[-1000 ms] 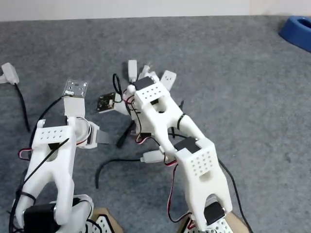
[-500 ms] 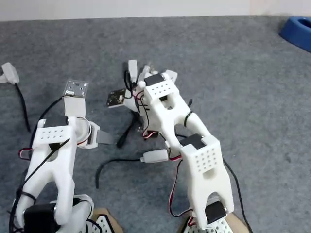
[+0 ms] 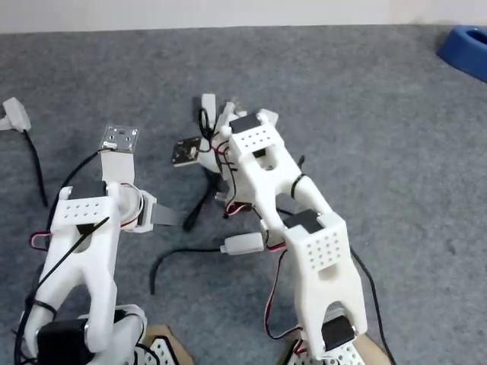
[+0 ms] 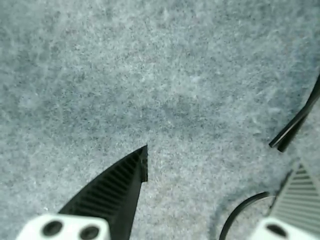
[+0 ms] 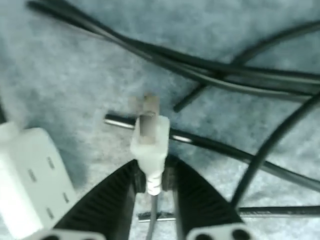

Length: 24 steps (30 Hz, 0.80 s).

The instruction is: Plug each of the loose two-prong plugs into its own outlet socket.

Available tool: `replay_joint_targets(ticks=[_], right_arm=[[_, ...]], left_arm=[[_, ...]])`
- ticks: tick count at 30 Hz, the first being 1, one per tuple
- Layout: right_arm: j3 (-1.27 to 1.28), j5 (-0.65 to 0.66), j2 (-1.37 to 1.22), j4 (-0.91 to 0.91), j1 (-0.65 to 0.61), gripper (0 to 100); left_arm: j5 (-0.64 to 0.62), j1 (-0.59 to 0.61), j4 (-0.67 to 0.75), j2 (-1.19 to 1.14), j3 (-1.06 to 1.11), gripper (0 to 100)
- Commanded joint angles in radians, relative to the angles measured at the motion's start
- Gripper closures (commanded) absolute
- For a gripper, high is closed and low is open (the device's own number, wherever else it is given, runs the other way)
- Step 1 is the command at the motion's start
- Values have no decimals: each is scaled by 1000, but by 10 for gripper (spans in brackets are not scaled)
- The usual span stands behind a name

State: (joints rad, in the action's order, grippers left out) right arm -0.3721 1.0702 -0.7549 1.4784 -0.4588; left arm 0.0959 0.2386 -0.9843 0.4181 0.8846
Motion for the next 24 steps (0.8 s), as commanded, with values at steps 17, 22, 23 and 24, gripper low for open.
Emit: replay_joint_targets(ticks=[17,22,23,24], right_arm=[[-147,-371,562,289,-140,993],[200,-410,937,283,-156,993],[274,-414,1017,282,-153,993],[344,-416,1099,282,-145,993]], left_arm=[[3,-53,-38,41,-90,593],[3,-110,-209,41,-266,593],[3,-119,-236,41,-298,593],[3,-130,-259,41,-329,593]])
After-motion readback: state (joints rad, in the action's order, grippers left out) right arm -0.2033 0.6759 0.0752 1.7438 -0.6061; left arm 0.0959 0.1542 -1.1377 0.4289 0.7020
